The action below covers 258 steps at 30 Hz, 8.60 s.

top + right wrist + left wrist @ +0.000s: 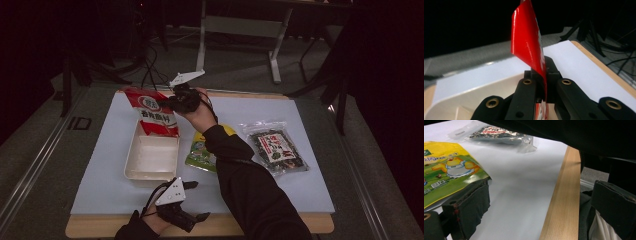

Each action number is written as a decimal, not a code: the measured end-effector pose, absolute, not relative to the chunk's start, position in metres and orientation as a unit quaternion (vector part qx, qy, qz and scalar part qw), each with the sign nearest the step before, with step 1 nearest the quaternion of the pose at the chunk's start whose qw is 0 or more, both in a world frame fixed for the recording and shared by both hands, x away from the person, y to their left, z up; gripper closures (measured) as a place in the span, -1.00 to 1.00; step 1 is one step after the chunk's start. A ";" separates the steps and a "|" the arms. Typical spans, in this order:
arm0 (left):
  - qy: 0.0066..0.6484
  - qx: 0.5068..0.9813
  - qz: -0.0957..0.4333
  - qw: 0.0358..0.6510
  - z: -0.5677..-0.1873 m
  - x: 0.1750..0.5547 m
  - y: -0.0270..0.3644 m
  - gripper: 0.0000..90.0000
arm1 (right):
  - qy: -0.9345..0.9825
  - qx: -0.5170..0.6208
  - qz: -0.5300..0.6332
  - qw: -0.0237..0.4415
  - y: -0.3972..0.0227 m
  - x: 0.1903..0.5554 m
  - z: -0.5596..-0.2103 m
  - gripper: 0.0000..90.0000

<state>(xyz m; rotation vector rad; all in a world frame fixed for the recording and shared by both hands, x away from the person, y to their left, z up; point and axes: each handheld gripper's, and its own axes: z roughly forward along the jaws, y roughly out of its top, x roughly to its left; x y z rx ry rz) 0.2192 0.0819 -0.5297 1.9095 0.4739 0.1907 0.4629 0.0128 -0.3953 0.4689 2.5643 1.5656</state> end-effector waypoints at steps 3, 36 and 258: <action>0.200 0.807 0.080 0.551 -0.530 0.219 0.082 -0.92 | 0.847 0.157 0.505 0.050 0.013 0.463 -0.402 0.98; 0.199 0.811 0.078 0.545 -0.532 0.220 0.080 -0.92 | 0.831 0.199 0.518 0.020 0.001 0.461 -0.424 0.97; 0.218 0.813 0.101 0.531 -0.535 0.214 0.084 -0.92 | 0.843 0.419 0.292 0.169 -0.337 0.475 -0.499 0.13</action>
